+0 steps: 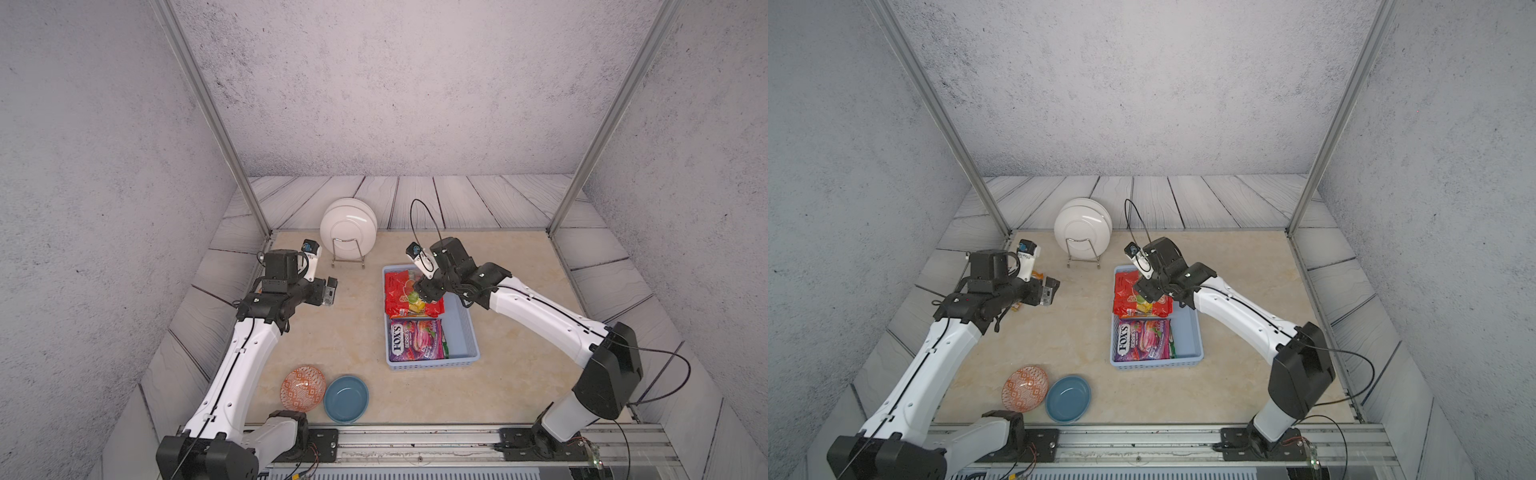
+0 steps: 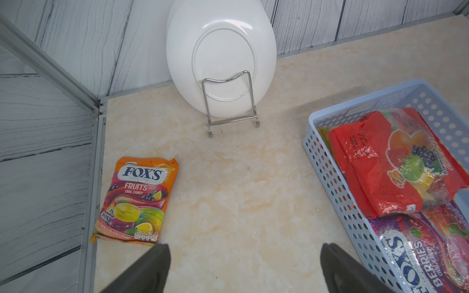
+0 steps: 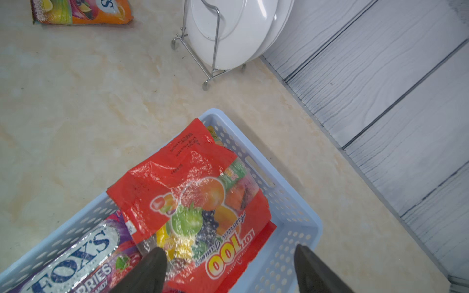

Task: Put the candies in the basket
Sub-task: Place the candy in the basket.

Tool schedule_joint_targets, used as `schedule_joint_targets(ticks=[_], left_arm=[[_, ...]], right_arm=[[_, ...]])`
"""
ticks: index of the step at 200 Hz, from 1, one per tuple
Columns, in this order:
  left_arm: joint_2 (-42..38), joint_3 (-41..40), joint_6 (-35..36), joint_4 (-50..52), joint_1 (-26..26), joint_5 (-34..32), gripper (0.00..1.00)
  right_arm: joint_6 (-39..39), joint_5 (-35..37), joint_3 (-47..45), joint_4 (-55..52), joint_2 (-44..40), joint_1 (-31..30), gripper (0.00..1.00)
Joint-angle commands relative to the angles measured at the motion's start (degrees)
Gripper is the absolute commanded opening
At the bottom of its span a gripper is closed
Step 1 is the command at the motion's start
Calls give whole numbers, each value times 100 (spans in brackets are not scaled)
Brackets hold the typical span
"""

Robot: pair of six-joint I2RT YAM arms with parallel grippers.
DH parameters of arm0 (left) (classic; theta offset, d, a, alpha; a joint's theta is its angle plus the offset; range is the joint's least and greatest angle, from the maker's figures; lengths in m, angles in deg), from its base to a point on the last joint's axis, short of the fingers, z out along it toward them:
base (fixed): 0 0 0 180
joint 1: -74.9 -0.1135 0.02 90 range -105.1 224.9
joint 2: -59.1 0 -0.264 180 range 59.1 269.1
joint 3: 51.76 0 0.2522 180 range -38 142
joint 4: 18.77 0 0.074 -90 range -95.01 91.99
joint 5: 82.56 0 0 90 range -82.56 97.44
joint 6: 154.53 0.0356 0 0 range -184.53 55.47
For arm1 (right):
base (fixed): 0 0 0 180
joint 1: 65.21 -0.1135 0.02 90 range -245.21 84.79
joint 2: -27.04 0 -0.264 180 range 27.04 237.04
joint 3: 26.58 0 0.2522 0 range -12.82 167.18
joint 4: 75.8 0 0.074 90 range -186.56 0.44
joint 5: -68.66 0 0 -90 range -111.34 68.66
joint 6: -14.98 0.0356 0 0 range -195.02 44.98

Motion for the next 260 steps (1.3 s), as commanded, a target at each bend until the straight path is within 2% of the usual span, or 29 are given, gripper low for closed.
schedule_joint_targets(ticks=[1, 58, 105, 164, 216, 260], left_arm=[[128, 239, -83, 76, -44, -223, 99], [465, 433, -134, 160, -441, -433, 99], [813, 570, 355, 163, -622, -773, 100], [1339, 895, 967, 465, -636, -1282, 98], [2538, 1566, 1042, 1274, -639, -1667, 96], [3375, 1711, 1236, 1134, -635, -2160, 91]], right_arm=[[-130, 501, -328, -205, -559, -9, 85], [-194, 1032, -1093, -390, -1594, 58, 91], [-284, 1575, -1976, -134, -2415, 142, 98], [-599, 1762, -3478, 1096, -3410, 192, 99], [-962, 2100, -4327, 2065, -3917, 192, 99], [-1079, 1973, -4642, 2385, -4188, 191, 99]])
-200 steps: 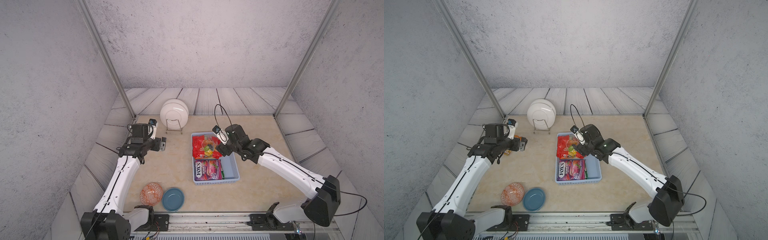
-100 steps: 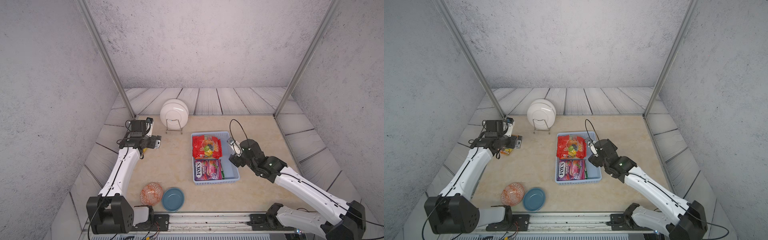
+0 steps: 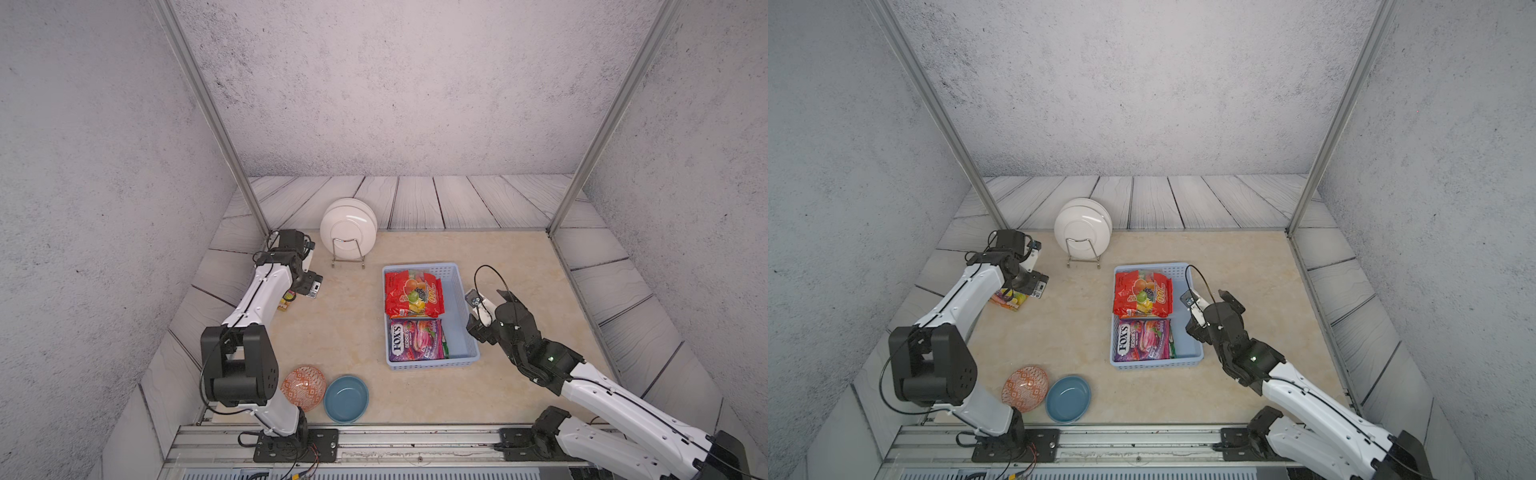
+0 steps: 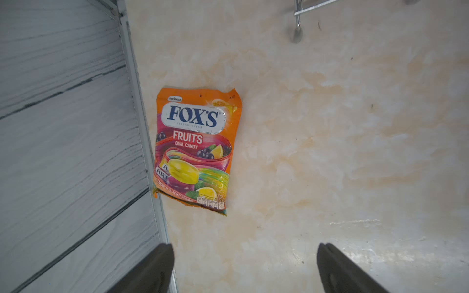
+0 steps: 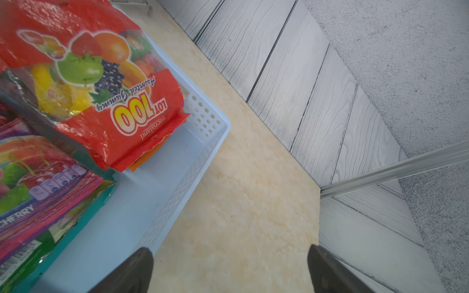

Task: Put the candies in the basket
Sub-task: Place the candy in the basket, then pick up the candy at the center of the board.

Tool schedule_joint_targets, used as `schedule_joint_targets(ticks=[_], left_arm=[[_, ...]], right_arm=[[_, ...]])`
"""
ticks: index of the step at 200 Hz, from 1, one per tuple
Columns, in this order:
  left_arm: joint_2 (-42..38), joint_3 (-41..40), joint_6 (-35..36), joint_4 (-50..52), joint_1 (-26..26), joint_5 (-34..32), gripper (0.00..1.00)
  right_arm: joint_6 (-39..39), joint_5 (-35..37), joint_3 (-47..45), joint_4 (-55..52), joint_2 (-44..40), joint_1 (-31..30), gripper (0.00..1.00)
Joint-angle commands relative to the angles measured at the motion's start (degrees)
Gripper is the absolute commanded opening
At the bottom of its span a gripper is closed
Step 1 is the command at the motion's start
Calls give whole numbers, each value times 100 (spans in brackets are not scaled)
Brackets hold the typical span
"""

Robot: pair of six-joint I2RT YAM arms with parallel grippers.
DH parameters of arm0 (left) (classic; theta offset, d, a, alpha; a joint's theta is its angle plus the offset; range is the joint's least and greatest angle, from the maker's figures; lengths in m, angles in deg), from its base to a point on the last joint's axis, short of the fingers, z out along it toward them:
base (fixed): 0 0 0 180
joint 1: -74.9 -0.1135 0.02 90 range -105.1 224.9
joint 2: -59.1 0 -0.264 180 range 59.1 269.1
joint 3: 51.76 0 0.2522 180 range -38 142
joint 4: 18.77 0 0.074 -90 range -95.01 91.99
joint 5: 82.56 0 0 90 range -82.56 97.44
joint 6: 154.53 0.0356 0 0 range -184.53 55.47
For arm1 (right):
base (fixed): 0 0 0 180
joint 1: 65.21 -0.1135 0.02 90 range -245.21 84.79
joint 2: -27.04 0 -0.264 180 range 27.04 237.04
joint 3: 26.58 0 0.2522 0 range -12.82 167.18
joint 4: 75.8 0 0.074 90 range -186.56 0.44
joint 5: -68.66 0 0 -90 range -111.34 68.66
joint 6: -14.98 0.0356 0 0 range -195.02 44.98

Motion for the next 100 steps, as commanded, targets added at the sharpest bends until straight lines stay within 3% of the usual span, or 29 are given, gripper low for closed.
schedule_joint_targets(ticks=[1, 51, 100], left_arm=[[324, 194, 167, 146, -46, -368, 91], [1017, 343, 343, -148, -47, -811, 87], [1532, 419, 469, -461, -47, -1091, 72]], right_arm=[[-133, 5, -172, 487, -233, 12, 99], [-213, -120, -254, 611, -312, 23, 99], [-217, -150, -285, 624, -386, 18, 99]])
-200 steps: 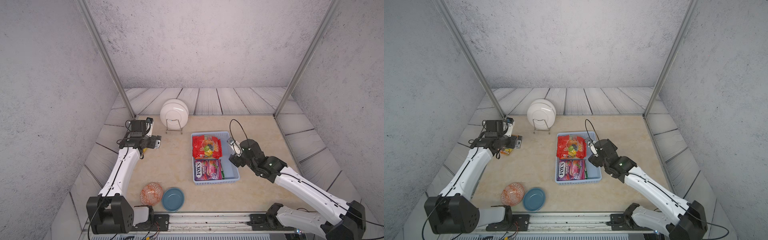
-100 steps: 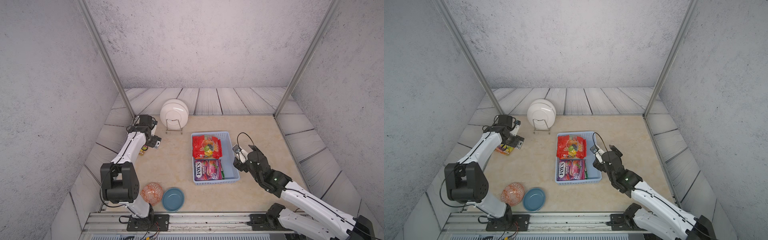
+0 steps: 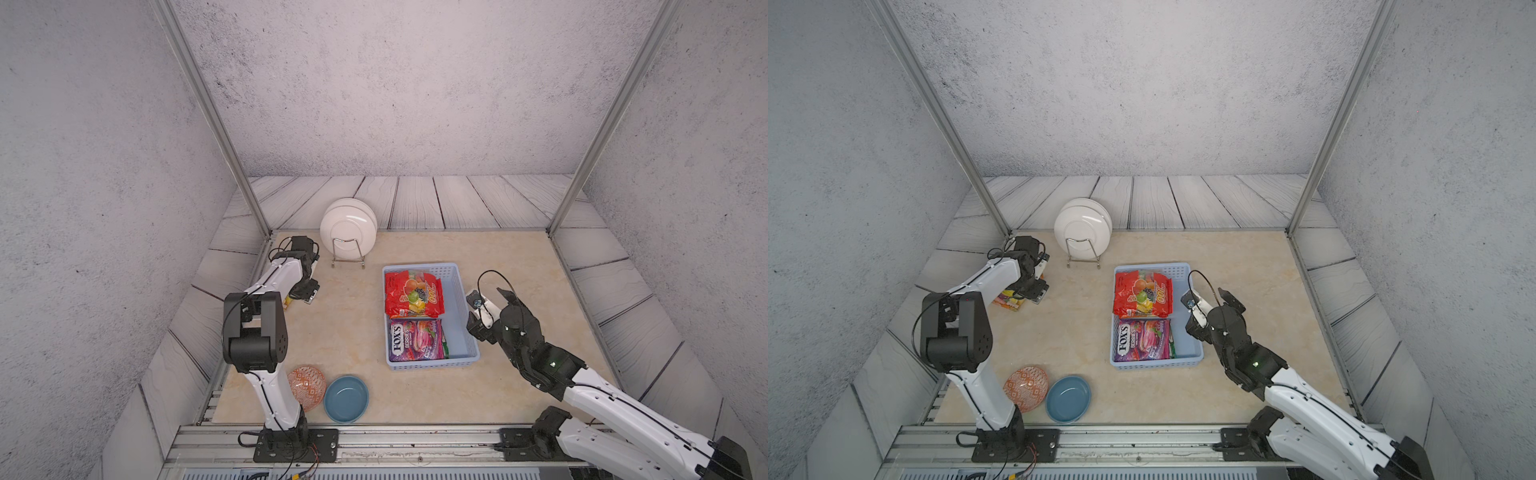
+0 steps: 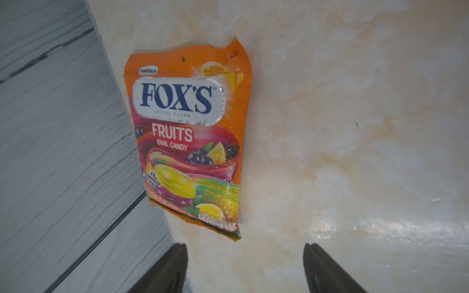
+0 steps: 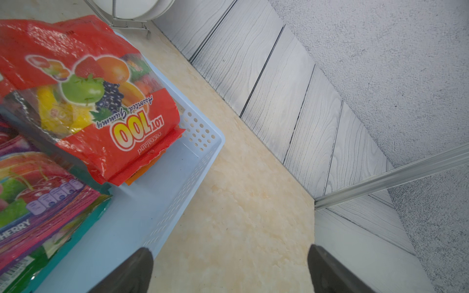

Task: Put the candies in the basket
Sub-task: Pick up the candy at the center of the board.

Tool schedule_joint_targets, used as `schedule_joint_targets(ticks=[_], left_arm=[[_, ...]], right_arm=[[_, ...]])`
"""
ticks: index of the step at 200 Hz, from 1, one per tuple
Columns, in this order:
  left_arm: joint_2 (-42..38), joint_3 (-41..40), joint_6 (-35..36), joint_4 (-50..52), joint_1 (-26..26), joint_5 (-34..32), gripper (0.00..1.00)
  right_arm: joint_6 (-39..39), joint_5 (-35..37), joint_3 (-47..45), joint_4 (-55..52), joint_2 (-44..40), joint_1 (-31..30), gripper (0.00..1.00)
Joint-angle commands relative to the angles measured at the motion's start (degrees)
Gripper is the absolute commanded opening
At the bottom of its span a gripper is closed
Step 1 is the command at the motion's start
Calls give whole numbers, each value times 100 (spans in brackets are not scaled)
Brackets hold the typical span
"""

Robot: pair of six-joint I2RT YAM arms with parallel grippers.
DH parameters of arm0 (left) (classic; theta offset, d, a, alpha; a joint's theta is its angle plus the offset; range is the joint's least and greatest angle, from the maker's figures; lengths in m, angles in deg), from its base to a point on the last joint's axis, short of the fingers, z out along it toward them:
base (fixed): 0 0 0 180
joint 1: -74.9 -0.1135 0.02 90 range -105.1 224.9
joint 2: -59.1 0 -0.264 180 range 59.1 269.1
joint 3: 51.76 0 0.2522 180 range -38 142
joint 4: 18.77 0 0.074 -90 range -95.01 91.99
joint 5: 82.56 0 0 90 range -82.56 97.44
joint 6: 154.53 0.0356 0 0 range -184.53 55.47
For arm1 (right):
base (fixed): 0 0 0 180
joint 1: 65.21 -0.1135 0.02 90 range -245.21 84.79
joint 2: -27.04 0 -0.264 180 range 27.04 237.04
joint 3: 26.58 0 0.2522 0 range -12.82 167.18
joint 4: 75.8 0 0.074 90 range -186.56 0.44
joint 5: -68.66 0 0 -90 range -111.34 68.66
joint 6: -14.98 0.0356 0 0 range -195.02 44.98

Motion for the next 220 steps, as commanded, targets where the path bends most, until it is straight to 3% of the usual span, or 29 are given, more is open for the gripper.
schedule_joint_targets(ticks=[1, 82, 125, 157, 175, 220], left_arm=[[242, 161, 83, -163, -46, -200, 71], [904, 533, -82, -234, -61, -671, 75], [1046, 196, 256, -582, -244, -853, 76], [1361, 294, 100, -471, -318, -826, 63], [1274, 194, 211, -569, -365, -638, 43], [1234, 67, 279, -706, -388, -681, 34]], right_arm=[[-16, -88, -33, 155, -197, 13, 99], [-88, 26, -113, 158, -208, 13, 99], [-87, 108, -136, 112, -260, 11, 99], [-52, 35, -68, 164, -163, 11, 99], [-82, 44, -81, 127, -106, 13, 99], [-131, 104, -128, 187, -153, 13, 99]])
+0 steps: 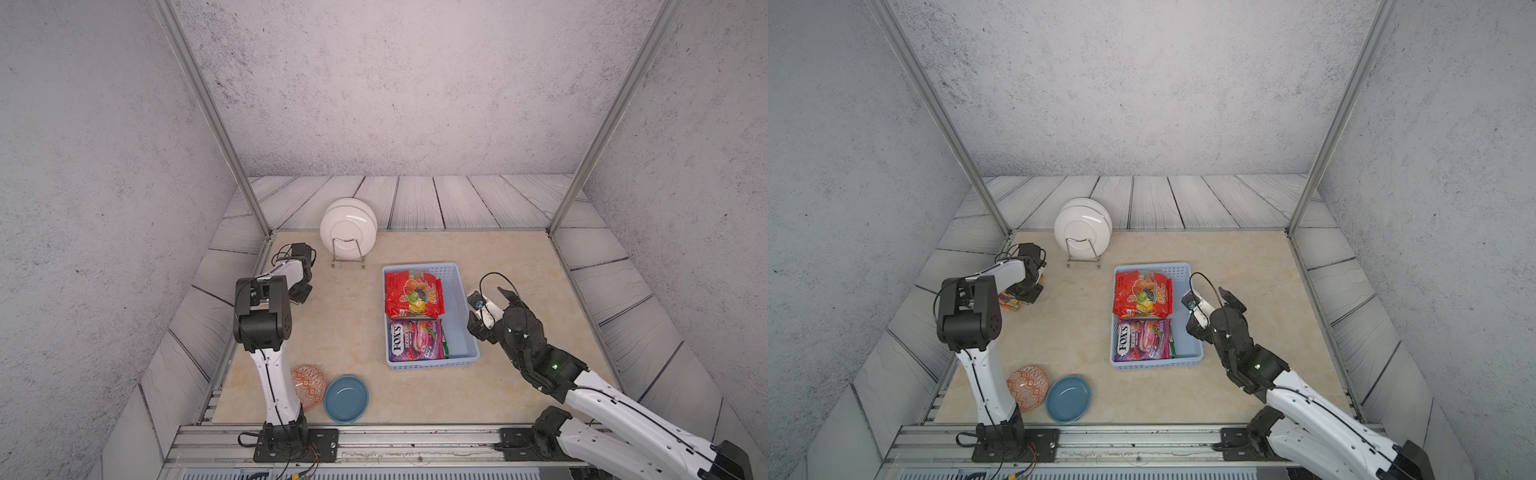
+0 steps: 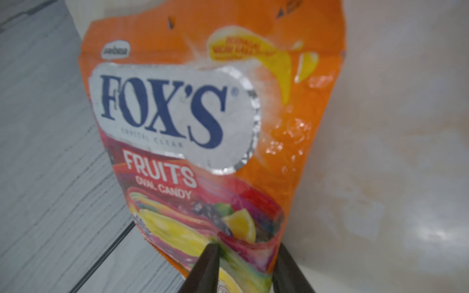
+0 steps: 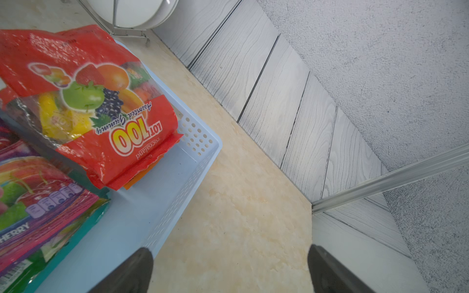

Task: Put the candies in the basket
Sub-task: Pick up the candy at the center of the board.

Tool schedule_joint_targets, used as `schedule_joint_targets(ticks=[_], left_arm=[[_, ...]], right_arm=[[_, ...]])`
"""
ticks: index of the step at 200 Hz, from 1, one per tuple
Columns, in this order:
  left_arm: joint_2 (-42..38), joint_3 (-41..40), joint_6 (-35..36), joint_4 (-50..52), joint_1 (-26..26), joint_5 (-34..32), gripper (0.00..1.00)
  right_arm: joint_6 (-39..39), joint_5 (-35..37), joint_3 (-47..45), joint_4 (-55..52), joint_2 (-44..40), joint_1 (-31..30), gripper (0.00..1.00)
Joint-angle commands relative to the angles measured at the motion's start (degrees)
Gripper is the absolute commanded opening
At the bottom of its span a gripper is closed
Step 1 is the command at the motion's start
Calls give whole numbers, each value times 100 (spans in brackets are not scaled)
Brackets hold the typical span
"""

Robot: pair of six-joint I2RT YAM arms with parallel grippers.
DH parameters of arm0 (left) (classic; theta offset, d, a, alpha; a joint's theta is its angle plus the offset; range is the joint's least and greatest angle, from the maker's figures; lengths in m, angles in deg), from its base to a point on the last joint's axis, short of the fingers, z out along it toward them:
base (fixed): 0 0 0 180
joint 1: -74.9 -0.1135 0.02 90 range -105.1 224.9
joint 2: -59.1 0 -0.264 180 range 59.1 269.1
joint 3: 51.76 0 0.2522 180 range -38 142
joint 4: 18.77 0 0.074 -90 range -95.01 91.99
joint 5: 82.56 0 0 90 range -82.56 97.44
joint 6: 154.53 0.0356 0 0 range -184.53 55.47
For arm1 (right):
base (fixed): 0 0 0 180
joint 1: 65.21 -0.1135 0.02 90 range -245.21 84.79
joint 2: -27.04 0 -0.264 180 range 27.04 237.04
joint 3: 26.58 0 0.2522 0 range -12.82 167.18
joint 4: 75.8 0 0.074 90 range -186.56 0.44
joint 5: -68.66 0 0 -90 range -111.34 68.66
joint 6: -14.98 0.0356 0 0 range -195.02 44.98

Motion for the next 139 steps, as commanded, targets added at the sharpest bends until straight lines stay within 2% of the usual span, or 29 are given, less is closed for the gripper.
schedule_joint_targets(ticks=[1, 33, 45, 66, 139], left_arm=[[98, -170, 61, -9, -90, 27, 34], [4, -261, 73, -7, -84, 82, 19], [-48, -261, 90, 76, -79, 250, 9], [-139, -276, 100, 92, -78, 346, 0], [-936, -394, 370, 299, 61, 580, 0]], right_arm=[[-41, 114, -47, 71, -31, 14, 99], [-28, 129, -14, 75, -6, 13, 99], [-65, 154, -45, 97, -12, 10, 99], [-19, 44, -6, 166, -72, 16, 99], [-39, 170, -76, 232, 17, 24, 99]])
